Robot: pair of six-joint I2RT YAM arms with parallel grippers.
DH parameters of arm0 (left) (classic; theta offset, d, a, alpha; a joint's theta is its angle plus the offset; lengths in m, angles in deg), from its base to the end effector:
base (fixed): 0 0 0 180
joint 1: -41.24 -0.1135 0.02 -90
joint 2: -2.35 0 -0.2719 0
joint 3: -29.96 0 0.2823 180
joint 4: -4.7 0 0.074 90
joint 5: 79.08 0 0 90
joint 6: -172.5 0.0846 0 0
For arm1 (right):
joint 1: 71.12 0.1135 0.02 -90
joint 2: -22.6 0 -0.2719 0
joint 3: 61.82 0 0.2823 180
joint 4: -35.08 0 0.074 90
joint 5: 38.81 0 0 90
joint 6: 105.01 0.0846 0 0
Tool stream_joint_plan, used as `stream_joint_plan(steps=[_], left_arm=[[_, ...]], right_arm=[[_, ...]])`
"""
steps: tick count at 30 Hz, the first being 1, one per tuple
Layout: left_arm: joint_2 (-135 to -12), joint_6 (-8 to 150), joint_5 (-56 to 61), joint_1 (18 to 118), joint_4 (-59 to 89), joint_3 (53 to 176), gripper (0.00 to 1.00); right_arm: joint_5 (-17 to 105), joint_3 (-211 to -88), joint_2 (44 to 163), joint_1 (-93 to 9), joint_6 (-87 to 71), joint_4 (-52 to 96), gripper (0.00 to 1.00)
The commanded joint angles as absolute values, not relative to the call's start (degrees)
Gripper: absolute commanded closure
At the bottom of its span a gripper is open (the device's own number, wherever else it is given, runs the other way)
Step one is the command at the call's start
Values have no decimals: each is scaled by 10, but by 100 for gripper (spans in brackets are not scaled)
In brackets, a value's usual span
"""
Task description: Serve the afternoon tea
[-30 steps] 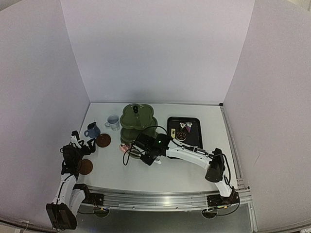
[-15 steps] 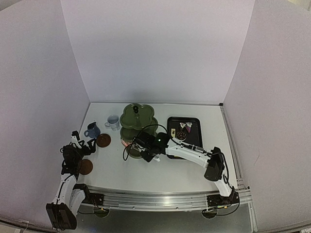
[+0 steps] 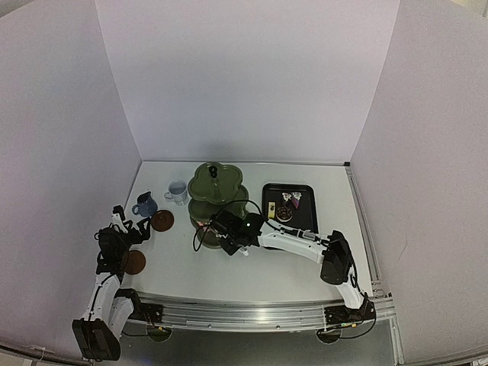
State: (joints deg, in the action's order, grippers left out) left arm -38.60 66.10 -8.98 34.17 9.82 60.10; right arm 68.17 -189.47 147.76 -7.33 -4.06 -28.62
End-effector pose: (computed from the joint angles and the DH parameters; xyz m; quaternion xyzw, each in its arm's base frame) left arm 0.2413 0.0009 0.1966 -0.0580 0.7910 -0.1857 0.5801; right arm 0.2577 0.4675 0.2123 -0.3934 0.8743 0.0356 0.2822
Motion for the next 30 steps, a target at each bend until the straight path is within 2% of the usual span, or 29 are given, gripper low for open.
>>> stream_joint_plan(steps=[1,14,30], left_arm=[[-388,659,-101,339,70,597,0],[-387,653,-105,339,64,595,0],[-389,655,-107,339,70,597,1]], right_arm=[[659,-1882,1442,-75,7,-236,100],[642,-1857,1422,-76,28,-206,100],[613,-1947,1483,-87,-6,-206,100]])
